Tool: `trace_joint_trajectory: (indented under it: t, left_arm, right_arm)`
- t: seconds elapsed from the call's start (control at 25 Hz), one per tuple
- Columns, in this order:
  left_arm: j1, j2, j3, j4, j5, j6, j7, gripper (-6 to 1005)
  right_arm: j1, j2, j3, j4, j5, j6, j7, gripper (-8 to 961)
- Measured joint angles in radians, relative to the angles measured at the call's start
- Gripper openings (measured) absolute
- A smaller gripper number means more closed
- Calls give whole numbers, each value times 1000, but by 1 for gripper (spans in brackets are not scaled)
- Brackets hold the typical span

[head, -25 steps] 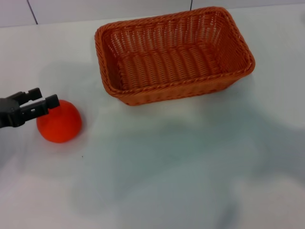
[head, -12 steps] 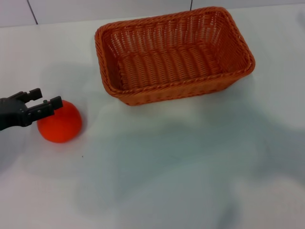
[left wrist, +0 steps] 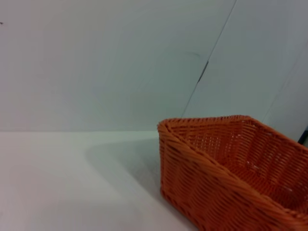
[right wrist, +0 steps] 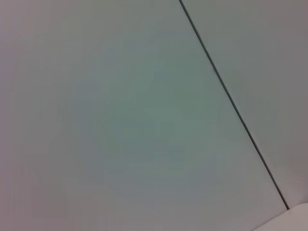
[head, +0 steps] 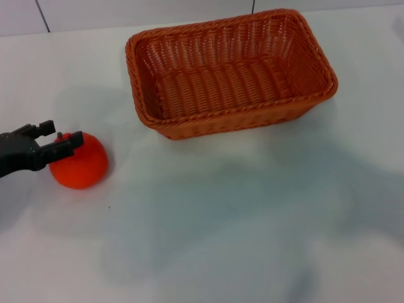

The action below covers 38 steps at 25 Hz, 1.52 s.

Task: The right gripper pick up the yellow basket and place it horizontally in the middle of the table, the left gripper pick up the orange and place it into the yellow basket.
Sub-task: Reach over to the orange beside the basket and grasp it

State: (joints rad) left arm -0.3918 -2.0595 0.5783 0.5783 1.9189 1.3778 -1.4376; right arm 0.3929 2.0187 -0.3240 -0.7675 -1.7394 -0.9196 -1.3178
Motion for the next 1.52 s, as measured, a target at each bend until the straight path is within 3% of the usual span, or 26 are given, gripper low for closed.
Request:
trace_joint_trajectory:
  t: [0.44,0.88,1.12,1.28,1.52]
  left_arm:
    - [4,-2,-2,-12,40,-25,1,892]
    - [6,-11,-4,-14,41,-74,-7,794]
    - [7,-11,-13,-14,28,-62,-12,604]
    - [1,-11,-39,-14,25,-58,-53,379]
    - [-6,-16,-113,-15,-14,-43,-79,322]
  right_arm:
    - [1,1,-1,1,0,-8,5,919]
    - [3,2,-1,1,5,-16,10,918]
    - [3,2,2,1,6,-17,11,918]
    - [0,3,8,1,7,-17,11,918]
    - [-1,6,10,3,8,-16,11,918]
